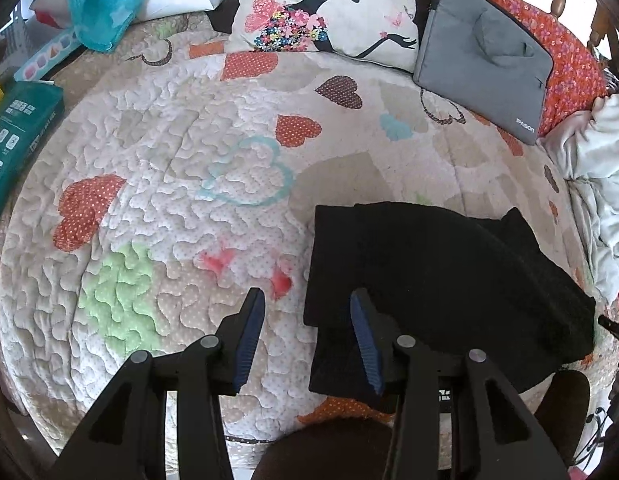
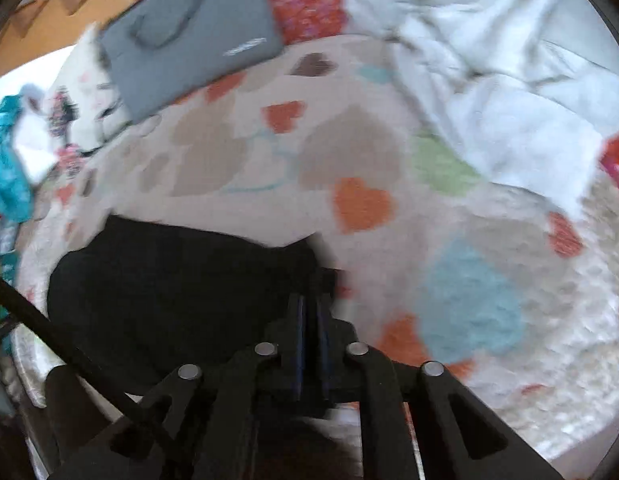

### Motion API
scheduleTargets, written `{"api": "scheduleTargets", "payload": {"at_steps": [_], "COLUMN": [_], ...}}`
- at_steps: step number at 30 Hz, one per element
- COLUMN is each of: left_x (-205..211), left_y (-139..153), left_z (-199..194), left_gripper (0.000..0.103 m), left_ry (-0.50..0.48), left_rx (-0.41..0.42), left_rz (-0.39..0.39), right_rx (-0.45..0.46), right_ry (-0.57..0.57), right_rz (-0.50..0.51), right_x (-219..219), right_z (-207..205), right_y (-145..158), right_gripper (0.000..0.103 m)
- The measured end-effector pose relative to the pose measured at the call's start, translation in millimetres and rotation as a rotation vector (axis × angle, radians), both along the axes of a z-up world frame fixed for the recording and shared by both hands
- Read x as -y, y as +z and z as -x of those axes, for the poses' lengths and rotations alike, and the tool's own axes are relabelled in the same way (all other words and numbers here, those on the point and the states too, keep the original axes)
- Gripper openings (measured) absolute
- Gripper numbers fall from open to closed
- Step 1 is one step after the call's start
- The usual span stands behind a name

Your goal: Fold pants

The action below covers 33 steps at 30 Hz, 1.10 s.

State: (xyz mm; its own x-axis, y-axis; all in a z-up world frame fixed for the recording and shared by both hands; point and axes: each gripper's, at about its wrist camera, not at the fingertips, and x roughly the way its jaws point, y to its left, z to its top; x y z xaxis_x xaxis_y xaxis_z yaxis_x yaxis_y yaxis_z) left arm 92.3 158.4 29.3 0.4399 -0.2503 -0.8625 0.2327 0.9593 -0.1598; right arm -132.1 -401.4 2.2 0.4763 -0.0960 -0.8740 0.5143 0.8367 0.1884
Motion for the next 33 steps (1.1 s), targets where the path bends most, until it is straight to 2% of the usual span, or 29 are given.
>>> {"api": "scheduleTargets", "payload": {"at_steps": [2, 4, 5, 6, 7, 8, 10, 12, 13, 14, 15, 16, 17, 18, 21, 24, 25, 27, 28, 30, 32, 33], "left_x": [0, -1, -1, -3, -4, -5, -8, -10, -10, -11, -10, -10, -9, -9, -10, -6, -4, 1, 2, 5, 11, 15], "left_y": [-1, 0, 0, 1, 1, 1, 2, 4, 6, 7, 8, 9, 10, 11, 11, 12, 12, 8, 6, 0, -8, -13], "left_z": [1, 3, 5, 6, 6, 6, 6, 7, 7, 8, 9, 9, 9, 8, 7, 8, 8, 7, 7, 5, 1, -3], "left_gripper": [0.043, 0.043, 0.043, 0.043, 0.043, 0.043, 0.043, 0.043, 0.043, 0.044, 0.044, 0.044, 0.044, 0.044, 0.044, 0.045, 0.045, 0.049, 0.049, 0.050, 0.051, 0.051], "left_ry": [0.006, 0.003, 0.001, 0.001, 0.003, 0.007, 0.021, 0.033, 0.034, 0.032, 0.031, 0.030, 0.030, 0.032, 0.031, 0.026, 0.022, 0.012, 0.009, -0.006, -0.024, -0.036], "left_rx": [-0.006, -0.005, -0.005, -0.005, -0.007, -0.009, -0.014, -0.017, -0.016, -0.014, -0.011, -0.009, -0.008, -0.010, -0.013, -0.013, -0.013, -0.024, -0.031, -0.051, -0.079, -0.095], "left_rz": [0.001, 0.007, 0.008, 0.007, 0.009, 0.013, 0.023, 0.038, 0.043, 0.044, 0.043, 0.043, 0.043, 0.044, 0.054, 0.057, 0.052, 0.037, 0.032, 0.033, 0.037, 0.039], "right_rx": [-0.041, 0.020, 0.075, 0.102, 0.137, 0.158, 0.172, 0.121, 0.102, 0.075, 0.047, 0.046, 0.083, 0.109, 0.144, 0.086, 0.030, -0.051, -0.061, -0.029, 0.003, 0.010], "right_ry": [-0.095, -0.131, -0.127, -0.123, -0.116, -0.104, -0.054, -0.018, 0.003, 0.030, 0.037, 0.051, 0.063, 0.051, 0.036, 0.016, 0.023, 0.024, 0.016, -0.013, -0.067, -0.082], "right_rz": [-0.043, -0.160, -0.239, -0.276, -0.318, -0.341, -0.418, -0.450, -0.398, -0.338, -0.301, -0.299, -0.351, -0.351, -0.243, -0.148, -0.111, -0.092, -0.087, -0.107, -0.111, -0.100], "right_x": [21, 31, 34, 35, 33, 32, 24, 10, 0, -8, -11, -10, -5, 0, 9, 15, 12, 11, 10, 13, 18, 19], "right_z": [11, 20, 23, 24, 23, 21, 6, -10, -15, -20, -22, -22, -20, -17, -10, -13, -20, -26, -25, -18, -6, -1], "right_y": [-16, -22, -24, -25, -26, -28, -39, -55, -55, -50, -46, -39, -38, -30, -2, -1, -10, -25, -29, -26, -17, -13], "right_gripper": [0.006, 0.010, 0.029, 0.058, 0.070, 0.076, 0.076, 0.072, 0.072, 0.060, 0.039, 0.024, 0.010, 0.010, 0.010, 0.010, 0.012, 0.025, 0.030, 0.048, 0.059, 0.060]}}
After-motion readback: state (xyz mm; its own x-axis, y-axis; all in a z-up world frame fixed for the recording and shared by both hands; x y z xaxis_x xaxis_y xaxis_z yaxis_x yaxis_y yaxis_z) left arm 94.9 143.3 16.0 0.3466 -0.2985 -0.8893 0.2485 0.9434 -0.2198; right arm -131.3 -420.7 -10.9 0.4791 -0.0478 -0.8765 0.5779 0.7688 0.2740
